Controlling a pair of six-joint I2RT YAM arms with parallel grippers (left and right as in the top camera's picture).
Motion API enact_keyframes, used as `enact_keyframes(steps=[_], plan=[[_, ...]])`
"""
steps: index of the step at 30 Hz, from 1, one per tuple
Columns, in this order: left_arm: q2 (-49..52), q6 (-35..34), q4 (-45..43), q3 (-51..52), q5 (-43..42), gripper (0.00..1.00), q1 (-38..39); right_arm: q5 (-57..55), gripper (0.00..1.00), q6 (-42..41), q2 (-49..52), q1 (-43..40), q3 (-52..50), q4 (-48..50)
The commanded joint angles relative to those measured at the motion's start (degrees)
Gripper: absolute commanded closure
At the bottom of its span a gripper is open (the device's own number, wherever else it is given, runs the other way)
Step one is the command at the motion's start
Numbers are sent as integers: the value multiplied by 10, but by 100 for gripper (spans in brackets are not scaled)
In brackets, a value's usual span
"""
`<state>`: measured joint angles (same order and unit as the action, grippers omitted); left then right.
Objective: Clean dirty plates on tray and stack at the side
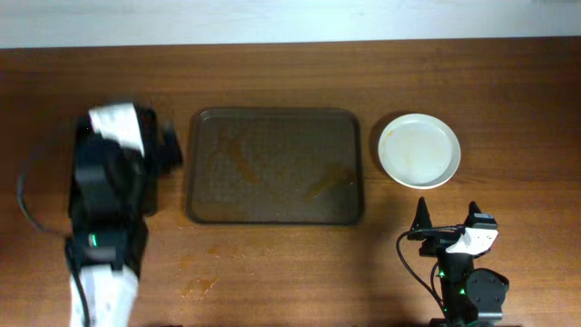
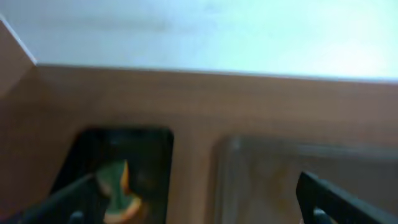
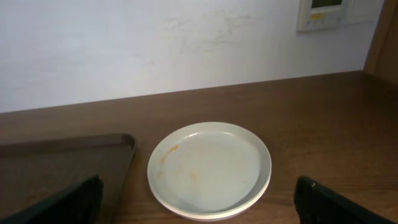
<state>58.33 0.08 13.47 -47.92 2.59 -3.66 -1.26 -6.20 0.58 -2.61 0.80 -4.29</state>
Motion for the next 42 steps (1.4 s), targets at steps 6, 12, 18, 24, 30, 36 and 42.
enact_keyframes(steps=[6,12,18,24,30,36,42], plan=[[-417,63,-128,393,-7,1,-4,-5,2,0,-4,3,-5,-2],[-510,134,-186,475,-9,1,-4,-5,2,0,-4,3,-5,-2],[-580,137,-88,474,-7,1,-3,-5,2,0,-4,3,-5,-2],[-580,137,-88,474,-7,1,-3,-5,2,0,-4,3,-5,-2],[-580,137,-88,474,-7,1,-3,-5,2,0,-4,3,-5,-2],[-580,137,-88,474,-7,1,-3,-5,2,0,-4,3,-5,-2],[-580,137,-88,474,-7,1,-3,-5,2,0,-4,3,-5,-2]])
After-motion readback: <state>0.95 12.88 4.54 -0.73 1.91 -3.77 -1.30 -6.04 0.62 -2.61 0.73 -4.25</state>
